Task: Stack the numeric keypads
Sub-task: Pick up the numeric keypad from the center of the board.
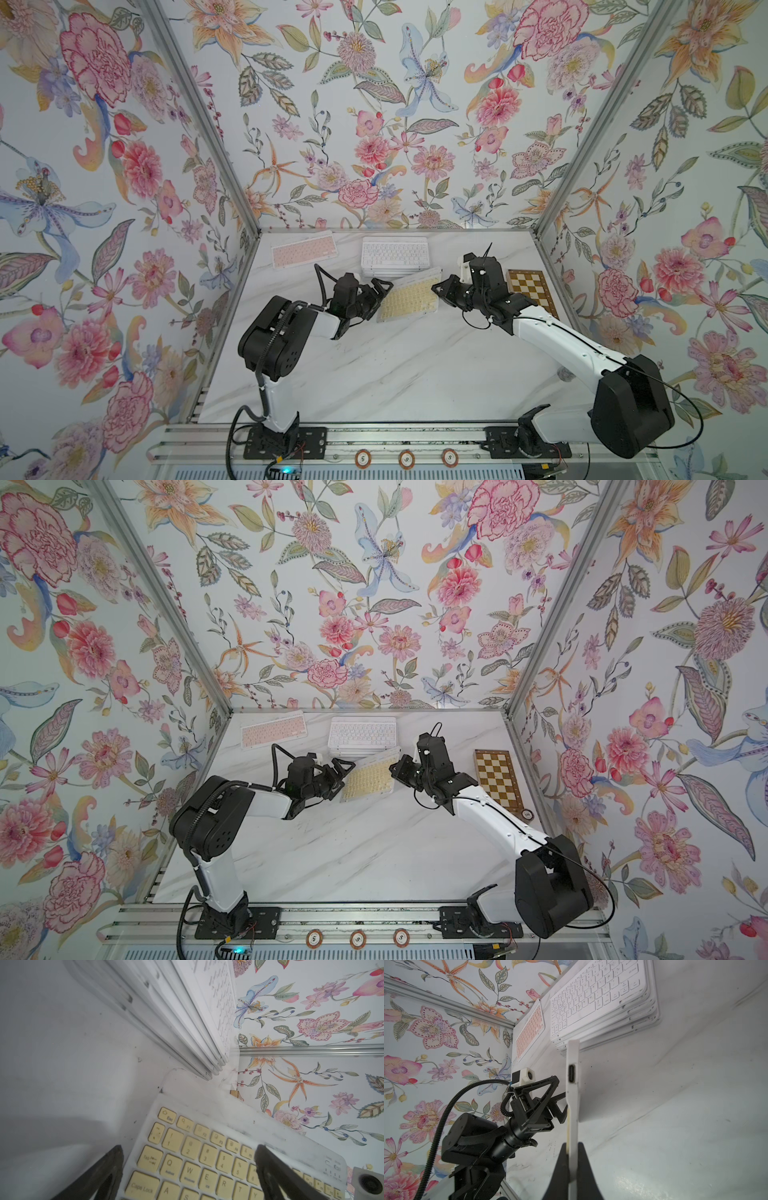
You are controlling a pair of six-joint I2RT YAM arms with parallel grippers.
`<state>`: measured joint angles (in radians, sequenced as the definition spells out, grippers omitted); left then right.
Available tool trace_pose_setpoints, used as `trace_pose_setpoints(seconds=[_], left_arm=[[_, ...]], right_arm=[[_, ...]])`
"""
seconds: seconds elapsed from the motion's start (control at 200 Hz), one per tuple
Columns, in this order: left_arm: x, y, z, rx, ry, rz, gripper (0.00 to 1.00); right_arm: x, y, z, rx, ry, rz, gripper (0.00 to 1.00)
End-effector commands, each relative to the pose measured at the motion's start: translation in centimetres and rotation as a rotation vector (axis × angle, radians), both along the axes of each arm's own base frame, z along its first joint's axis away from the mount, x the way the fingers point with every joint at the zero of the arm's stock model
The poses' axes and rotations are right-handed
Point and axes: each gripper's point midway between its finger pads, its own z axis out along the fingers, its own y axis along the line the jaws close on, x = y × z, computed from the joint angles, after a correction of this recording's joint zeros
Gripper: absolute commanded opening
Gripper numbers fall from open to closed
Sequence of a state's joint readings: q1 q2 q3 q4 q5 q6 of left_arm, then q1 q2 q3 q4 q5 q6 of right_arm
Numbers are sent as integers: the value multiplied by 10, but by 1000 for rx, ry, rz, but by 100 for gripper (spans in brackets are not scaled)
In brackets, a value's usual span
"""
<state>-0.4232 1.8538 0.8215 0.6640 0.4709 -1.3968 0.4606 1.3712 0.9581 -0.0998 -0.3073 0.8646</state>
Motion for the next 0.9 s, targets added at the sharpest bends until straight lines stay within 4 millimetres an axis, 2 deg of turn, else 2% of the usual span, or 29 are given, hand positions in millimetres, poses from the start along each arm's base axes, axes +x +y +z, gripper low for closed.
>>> trace_pose_setpoints(seconds=[0.0, 0.145, 0.305, 0.48, 0.55, 0.696, 0.821, 0.896], left_arm=[[22, 14, 45, 31, -95, -12, 99], [50, 27, 74, 47, -145, -14, 99], [80, 41, 94, 94, -182, -3, 99], [117, 46, 101, 123, -207, -16, 99], [132, 50, 95, 159, -201, -21, 99], [153, 58, 77, 165, -172, -28, 99], [166, 63, 59, 193, -140, -30, 99], [169, 60, 52, 192, -130, -35, 99]], right_arm=[[20, 2, 47, 78, -134, 51, 2], [47, -9, 66, 157, -181, 39, 0], [82, -12, 84, 246, -228, 49, 0], [124, -4, 80, 324, -254, 87, 0], [139, -2, 74, 375, -248, 93, 0], [167, 3, 50, 431, -222, 114, 0], [182, 9, 27, 433, -184, 150, 0], [187, 12, 20, 442, -177, 175, 0]])
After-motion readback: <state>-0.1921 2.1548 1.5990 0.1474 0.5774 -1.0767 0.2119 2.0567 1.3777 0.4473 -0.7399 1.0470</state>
